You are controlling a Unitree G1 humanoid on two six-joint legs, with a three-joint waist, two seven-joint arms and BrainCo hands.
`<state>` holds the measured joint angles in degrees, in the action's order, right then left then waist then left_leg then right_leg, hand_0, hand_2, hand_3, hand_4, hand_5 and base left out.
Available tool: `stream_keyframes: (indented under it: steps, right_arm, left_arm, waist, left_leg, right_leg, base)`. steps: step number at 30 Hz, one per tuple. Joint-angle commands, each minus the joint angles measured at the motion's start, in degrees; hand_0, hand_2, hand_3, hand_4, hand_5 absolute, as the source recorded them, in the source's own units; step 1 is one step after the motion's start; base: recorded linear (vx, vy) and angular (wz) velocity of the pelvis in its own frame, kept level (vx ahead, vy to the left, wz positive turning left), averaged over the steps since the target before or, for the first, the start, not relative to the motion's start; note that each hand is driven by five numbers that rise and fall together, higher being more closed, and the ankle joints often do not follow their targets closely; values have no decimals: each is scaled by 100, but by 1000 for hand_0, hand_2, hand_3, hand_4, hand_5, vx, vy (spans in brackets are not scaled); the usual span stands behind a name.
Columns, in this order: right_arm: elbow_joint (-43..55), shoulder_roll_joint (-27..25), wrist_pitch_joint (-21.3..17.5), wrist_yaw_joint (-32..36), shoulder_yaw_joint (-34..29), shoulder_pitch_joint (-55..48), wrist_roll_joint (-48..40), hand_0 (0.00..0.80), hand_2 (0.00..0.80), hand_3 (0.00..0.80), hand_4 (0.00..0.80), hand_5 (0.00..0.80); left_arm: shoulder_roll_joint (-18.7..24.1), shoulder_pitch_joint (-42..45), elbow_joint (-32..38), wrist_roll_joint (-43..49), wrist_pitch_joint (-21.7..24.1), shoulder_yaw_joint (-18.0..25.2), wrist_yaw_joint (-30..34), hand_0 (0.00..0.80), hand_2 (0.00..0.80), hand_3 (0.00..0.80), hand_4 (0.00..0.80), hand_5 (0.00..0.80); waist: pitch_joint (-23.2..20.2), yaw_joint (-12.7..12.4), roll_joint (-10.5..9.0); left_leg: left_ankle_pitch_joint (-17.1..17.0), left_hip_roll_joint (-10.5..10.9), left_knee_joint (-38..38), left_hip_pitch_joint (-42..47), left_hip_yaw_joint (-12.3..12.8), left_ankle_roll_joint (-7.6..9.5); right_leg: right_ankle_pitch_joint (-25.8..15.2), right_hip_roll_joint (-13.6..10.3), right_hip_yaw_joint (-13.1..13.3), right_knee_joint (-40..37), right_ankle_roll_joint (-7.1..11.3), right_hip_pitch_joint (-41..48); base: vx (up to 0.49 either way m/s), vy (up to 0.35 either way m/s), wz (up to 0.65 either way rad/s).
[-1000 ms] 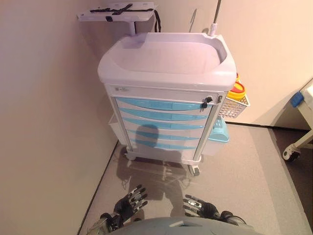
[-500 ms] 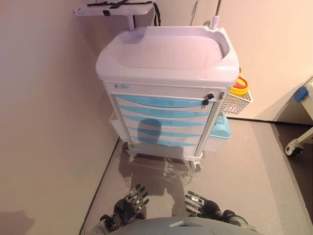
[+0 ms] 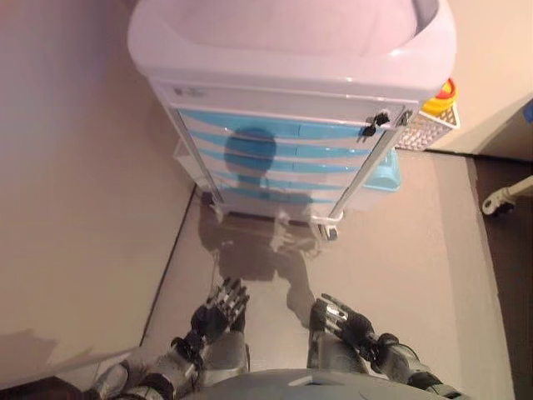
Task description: Open the drawer and pick up the medicine
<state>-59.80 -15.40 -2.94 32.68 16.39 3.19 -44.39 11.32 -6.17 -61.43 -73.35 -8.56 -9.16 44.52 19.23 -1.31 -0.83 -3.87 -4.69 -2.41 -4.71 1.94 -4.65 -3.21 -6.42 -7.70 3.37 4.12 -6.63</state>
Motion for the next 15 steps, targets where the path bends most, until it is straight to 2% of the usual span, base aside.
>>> stream_keyframes:
  steps: [1,7,15]
  right_arm:
    - [316,61,21,-99,460,-241,-198,0,0,0,0,0]
    - [487,32,-14,-64,547,-135,-358,0,0,0,0,0]
    - [701,-42,-69,87,740,105,-526,0,0,0,0,0]
  left_arm:
    - [-229,-339,248,-576,79,154,-120,0,0,0,0,0]
    - [-91,-966,466,-1355,359,314,-394,0,0,0,0,0]
    - [608,-2205,374,-2175,295,638,-595,0,0,0,0,0]
  waist:
    - [278,196,-184]
    - [548,372,-372]
    - [895,573,-638]
  left_leg:
    - [807,422,-1006,-434,-80,379]
    - [951,353,-1474,-902,47,404]
    - [1155,172,-2071,-1563,220,436]
  right_leg:
    - [473,98,313,849,174,-362]
    - [350,190,525,842,240,-676]
    - [227,355,756,957,294,-1157]
  base:
    - [-10,-36,-8]
    - [-25,-23,-7]
    - [-61,-26,-10]
